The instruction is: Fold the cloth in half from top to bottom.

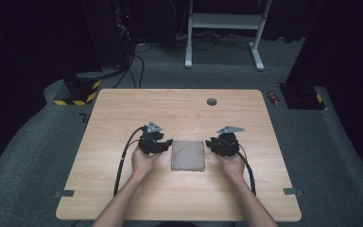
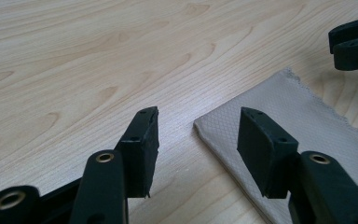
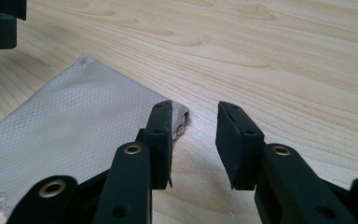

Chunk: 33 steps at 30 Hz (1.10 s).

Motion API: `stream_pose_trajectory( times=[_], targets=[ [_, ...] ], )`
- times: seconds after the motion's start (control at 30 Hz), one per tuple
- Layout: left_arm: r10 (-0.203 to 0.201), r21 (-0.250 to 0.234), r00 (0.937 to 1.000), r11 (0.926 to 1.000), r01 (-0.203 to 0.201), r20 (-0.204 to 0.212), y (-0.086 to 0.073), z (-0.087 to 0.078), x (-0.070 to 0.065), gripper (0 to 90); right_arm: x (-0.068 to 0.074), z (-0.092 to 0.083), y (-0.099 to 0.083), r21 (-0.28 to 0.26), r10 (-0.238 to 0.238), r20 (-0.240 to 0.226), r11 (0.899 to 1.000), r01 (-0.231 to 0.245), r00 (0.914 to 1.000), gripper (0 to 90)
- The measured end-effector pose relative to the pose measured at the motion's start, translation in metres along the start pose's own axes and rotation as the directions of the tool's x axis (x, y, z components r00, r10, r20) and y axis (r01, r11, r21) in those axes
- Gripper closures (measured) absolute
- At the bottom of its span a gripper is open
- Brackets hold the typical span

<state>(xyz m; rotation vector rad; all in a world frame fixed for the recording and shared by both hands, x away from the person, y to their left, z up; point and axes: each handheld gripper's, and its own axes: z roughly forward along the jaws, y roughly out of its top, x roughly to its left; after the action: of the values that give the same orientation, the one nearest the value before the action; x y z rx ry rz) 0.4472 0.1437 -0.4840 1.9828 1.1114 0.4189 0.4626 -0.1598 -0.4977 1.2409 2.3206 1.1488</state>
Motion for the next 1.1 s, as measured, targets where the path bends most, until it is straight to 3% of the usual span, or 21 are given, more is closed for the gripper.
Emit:
stream_pose_trajectory(
  times=[0.33,0.73,1.1],
  targets=[
    [-0.024,-0.014,0.9997,0.9996,0.024,-0.005,-0.008,-0.009,0.007,47.3,-0.001,-0.011,-0.004,-0.021,-0.001,-0.005,1.000,0.001,1.0000,65.7],
    [-0.018,-0.037,0.9998,0.9992,0.018,-0.009,-0.011,-0.021,0.008,45.9,0.001,-0.023,-0.005,-0.044,-0.007,-0.016,0.999,0.006,0.9999,65.1],
    [-0.045,-0.065,0.9990,0.9969,0.045,-0.003,-0.019,-0.034,0.013,45.1,0.005,-0.032,-0.009,-0.069,-0.013,-0.028,0.998,0.011,0.9995,64.6]
  ],
)
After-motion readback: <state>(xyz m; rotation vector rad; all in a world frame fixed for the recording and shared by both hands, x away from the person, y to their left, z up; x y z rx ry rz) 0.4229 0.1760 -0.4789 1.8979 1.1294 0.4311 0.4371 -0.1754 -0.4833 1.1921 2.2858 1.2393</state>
